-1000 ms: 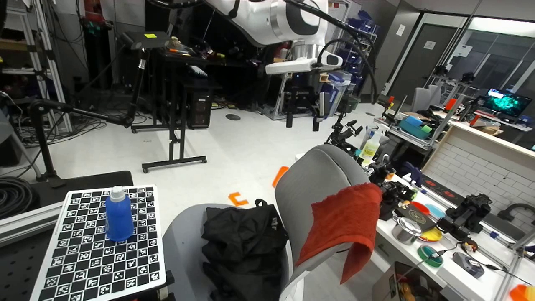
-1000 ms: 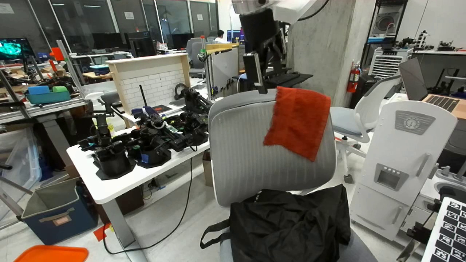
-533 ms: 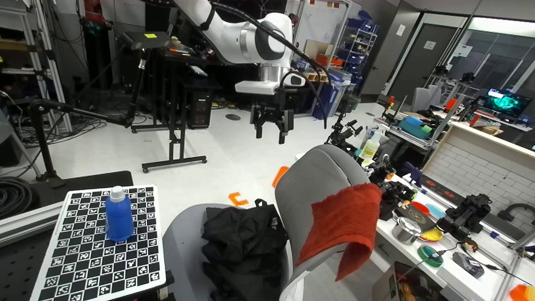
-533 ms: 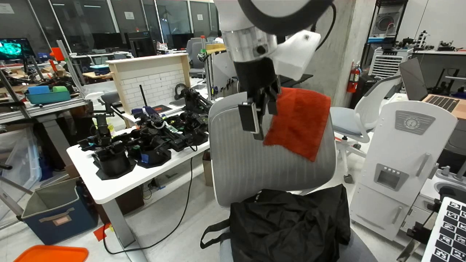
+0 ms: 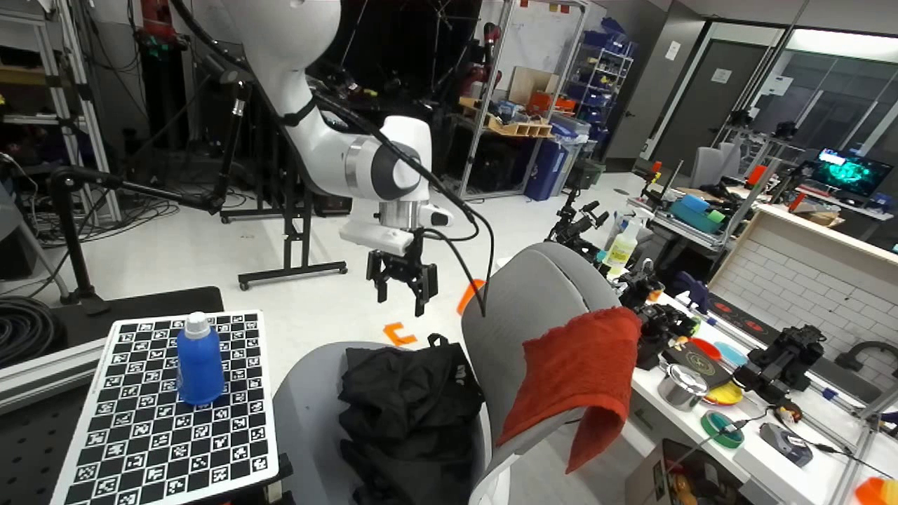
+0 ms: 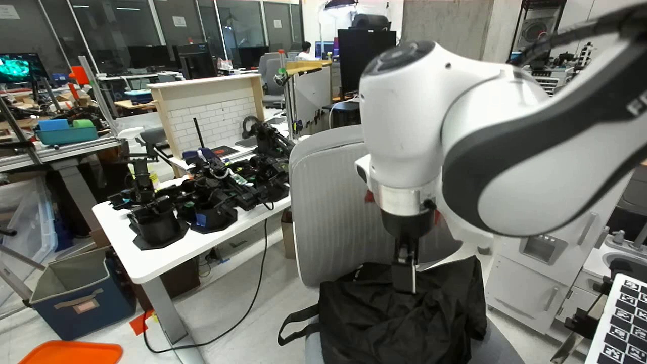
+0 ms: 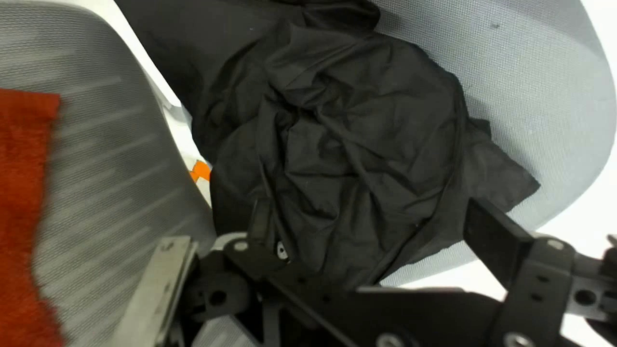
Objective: Put the cloth and the bag on the chair
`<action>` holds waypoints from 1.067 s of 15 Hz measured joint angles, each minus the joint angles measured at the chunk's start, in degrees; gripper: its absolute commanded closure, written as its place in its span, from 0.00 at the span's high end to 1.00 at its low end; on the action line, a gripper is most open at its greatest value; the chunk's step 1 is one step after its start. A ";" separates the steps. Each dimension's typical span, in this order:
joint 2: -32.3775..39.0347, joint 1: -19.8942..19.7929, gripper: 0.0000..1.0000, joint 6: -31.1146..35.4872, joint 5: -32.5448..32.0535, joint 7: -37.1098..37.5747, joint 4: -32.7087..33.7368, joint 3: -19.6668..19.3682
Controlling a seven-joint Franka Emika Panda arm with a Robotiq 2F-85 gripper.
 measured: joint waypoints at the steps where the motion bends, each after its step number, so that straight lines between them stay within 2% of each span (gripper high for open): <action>1: 0.39 0.11 1.00 2.36 -1.30 0.46 -1.76 -0.19; 6: 3.19 1.00 1.00 8.68 -4.96 1.21 -2.98 -2.60; 10: 5.11 -0.22 1.00 8.60 -4.50 0.04 -0.32 -3.50; 16: 11.85 -2.43 1.00 7.11 0.17 -4.26 5.98 -3.17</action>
